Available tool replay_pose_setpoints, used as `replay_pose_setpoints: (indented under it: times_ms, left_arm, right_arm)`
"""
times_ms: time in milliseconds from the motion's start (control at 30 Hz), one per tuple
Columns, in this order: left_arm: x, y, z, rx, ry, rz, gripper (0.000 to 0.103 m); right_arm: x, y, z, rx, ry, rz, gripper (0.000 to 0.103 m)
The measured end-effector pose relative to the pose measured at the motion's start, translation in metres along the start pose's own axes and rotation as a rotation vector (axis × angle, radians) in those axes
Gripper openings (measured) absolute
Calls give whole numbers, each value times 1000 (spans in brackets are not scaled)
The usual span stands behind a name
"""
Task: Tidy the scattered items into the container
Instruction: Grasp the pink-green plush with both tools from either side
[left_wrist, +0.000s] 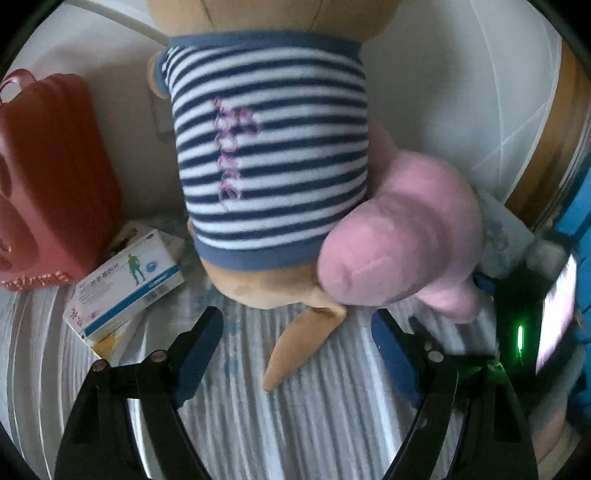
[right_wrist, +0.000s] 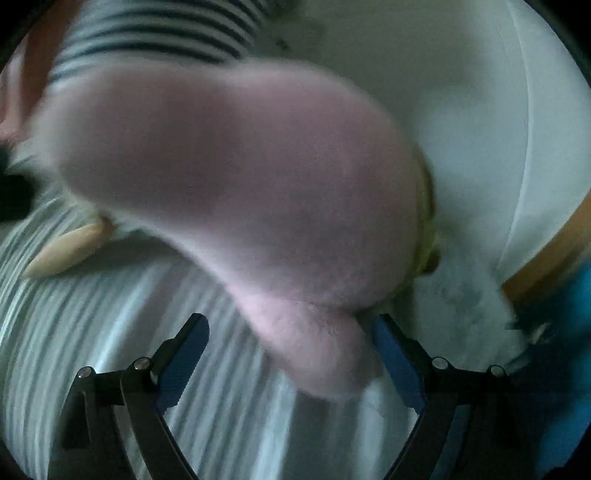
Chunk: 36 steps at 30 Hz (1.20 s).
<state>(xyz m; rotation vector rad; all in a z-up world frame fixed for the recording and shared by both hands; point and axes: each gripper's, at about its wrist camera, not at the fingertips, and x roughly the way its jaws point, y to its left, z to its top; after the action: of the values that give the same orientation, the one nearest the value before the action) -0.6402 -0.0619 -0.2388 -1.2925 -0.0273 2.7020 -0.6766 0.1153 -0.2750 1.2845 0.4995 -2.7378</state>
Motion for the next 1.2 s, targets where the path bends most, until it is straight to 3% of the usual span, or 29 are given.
replay_pose_setpoints:
  times_ms: [200,533,567,633,700,800,933,1000,1100,1133,1200]
  left_arm:
    - [-13,20,-15,-50,10,24,83]
    - [-86,48,-59,-72,11,65,83]
    - [-94,51,-67,-78,18,63,83]
    - [-108,57,-82,-76,29,76,83]
    - [-121,63,-100,-79,46,85,83]
    - [-131,70,-116,-92,70,93,83]
    - [-131,75,-123,-110,85,90,83]
    - [-129,71,-121,-105,88,86,83]
    - [-121,64,-115,-96,88,74,83]
    - [-116,61,-112,-93,86,71,88]
    - [-106,58,-105,-86,79,74,90]
  right_arm:
    - [-12,-10,-7,21,10,67,45]
    - [-138,42,-86,-88,43,414,33]
    - [-148,45,-94,-94,65,461,31]
    - [-162,51,-108,-106,98,542,18]
    - [-178,49,-120,-91,113,632,17]
    - [-197,32,-127,-64,80,604,30]
    - [-207,0,-119,13,40,511,39]
    - [-204,-22,-109,61,31,439,56]
    - [-197,-42,-99,115,26,376,58]
    - [-197,-45,-97,132,25,365,60]
    - [-188,-55,-91,147,23,334,78]
